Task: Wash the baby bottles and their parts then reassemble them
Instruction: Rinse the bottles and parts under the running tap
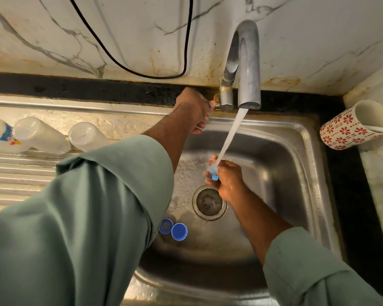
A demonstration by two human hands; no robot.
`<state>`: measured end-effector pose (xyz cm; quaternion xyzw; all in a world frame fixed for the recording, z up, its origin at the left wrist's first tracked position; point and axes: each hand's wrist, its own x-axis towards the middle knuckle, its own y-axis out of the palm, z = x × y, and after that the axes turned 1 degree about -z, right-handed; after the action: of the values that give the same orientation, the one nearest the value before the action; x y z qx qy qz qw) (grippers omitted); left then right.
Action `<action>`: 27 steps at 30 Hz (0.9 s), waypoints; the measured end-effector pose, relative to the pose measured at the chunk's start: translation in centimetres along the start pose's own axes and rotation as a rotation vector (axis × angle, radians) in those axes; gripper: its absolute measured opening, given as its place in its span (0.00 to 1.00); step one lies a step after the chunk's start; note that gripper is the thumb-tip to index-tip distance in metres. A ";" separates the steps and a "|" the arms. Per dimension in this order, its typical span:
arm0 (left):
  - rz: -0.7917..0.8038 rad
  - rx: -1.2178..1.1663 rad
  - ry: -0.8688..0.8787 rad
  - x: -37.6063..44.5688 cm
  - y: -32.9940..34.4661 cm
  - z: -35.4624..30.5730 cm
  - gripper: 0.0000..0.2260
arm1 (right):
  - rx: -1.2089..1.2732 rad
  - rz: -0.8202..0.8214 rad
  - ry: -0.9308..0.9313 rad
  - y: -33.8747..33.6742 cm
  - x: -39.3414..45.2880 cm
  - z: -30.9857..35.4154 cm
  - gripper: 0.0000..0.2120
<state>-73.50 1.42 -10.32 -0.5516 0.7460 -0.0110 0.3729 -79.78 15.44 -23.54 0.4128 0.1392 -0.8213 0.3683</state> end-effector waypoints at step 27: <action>0.021 0.016 -0.021 0.1 -0.2 0.0 0.09 | 0.051 0.191 0.202 0.4 1.0 0.5 0.12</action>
<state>-73.35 1.24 -10.28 -0.5406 0.7478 -0.0071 0.3852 -80.18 14.41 -24.03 0.5142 0.1147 -0.7401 0.4180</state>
